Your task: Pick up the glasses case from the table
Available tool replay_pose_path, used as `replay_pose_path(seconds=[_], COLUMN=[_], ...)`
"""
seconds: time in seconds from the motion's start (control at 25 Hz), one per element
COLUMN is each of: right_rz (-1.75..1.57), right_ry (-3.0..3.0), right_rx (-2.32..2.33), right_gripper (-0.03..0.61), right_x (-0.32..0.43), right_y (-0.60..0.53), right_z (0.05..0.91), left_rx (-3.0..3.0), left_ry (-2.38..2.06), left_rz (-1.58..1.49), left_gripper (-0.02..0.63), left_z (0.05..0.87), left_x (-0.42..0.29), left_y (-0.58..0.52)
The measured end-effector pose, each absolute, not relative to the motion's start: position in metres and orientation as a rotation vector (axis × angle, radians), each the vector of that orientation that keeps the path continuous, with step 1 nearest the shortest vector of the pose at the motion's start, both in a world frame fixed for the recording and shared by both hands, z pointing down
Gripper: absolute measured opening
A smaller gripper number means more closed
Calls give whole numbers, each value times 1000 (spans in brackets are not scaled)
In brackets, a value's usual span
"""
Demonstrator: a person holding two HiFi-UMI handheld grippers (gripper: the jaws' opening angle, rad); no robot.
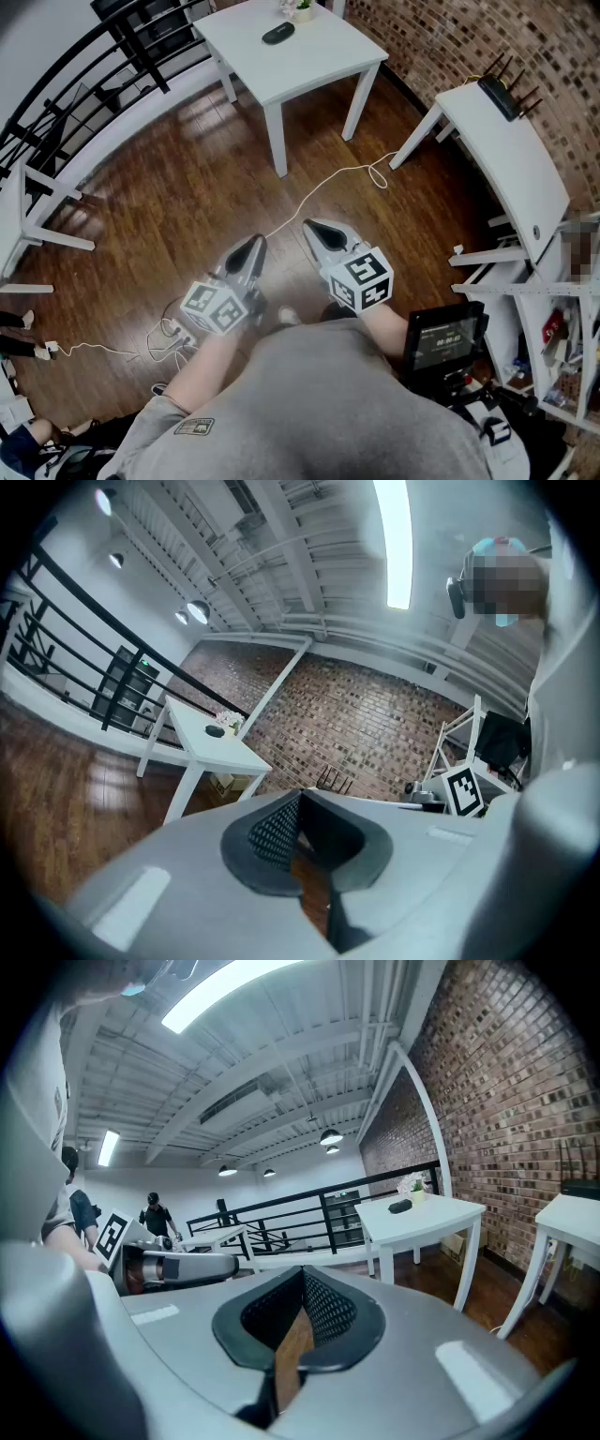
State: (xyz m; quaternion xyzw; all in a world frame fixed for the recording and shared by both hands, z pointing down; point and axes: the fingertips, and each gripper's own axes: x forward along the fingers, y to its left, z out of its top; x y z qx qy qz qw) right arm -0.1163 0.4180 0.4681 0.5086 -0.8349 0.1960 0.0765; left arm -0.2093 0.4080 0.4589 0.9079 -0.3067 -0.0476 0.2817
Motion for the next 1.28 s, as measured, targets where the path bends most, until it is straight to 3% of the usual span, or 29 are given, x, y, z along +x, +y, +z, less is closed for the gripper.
replay_pose_path(seconds=[0.76, 1.28], right_rz=[555, 547], right_ry=[-2576, -2581], right_rx=[1470, 1383], right_gripper=[11, 11], right_x=[80, 98], right_y=[287, 156], right_z=[464, 477], left_rx=[2449, 2419], left_ry=[-920, -964], left_rz=[-97, -120], left_gripper=[2, 2], left_z=[446, 460], left_x=[-19, 1], left_y=[273, 146])
